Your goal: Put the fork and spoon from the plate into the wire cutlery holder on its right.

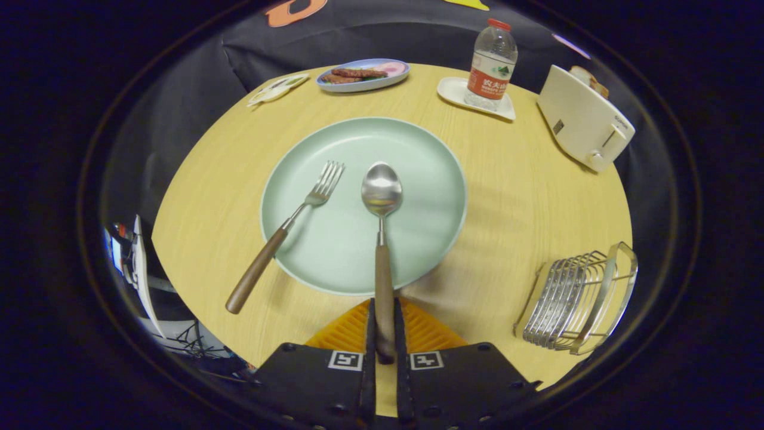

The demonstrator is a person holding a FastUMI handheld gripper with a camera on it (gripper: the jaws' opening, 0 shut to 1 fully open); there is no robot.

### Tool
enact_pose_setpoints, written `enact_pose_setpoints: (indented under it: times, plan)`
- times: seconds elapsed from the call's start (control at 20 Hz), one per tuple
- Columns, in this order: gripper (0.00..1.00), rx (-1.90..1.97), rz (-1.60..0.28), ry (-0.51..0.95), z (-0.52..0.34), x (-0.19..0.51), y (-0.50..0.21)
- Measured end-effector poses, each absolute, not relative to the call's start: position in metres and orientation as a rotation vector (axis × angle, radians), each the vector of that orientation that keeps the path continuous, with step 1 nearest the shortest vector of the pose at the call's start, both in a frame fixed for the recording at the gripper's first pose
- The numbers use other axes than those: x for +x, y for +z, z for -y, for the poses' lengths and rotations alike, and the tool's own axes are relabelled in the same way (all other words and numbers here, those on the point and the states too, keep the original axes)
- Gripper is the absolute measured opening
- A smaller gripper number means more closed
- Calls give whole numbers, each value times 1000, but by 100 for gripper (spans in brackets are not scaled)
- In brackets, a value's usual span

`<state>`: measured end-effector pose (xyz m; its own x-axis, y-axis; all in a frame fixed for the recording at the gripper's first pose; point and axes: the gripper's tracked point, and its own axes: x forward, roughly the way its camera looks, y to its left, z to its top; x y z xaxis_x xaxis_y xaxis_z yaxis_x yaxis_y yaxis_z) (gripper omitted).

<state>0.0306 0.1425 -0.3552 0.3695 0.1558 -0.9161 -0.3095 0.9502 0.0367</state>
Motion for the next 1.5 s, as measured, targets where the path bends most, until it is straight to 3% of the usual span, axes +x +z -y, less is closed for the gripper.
enact_pose_setpoints:
  times: [0.05, 0.15, 0.55, 0.9, 1.15, 1.5]
  plan:
    - [6, -136, -1156, 300, -144, 33, -352]
    - [1, -87, -1170, 296, -145, 32, -344]
    - [1, 53, -1127, 306, -129, 26, -272]
    - [0, 77, -1082, 178, -27, 3, -199]
    - [0, 132, -1171, 84, 25, -31, -200]
    - [0, 211, -1336, 59, 31, -49, -233]
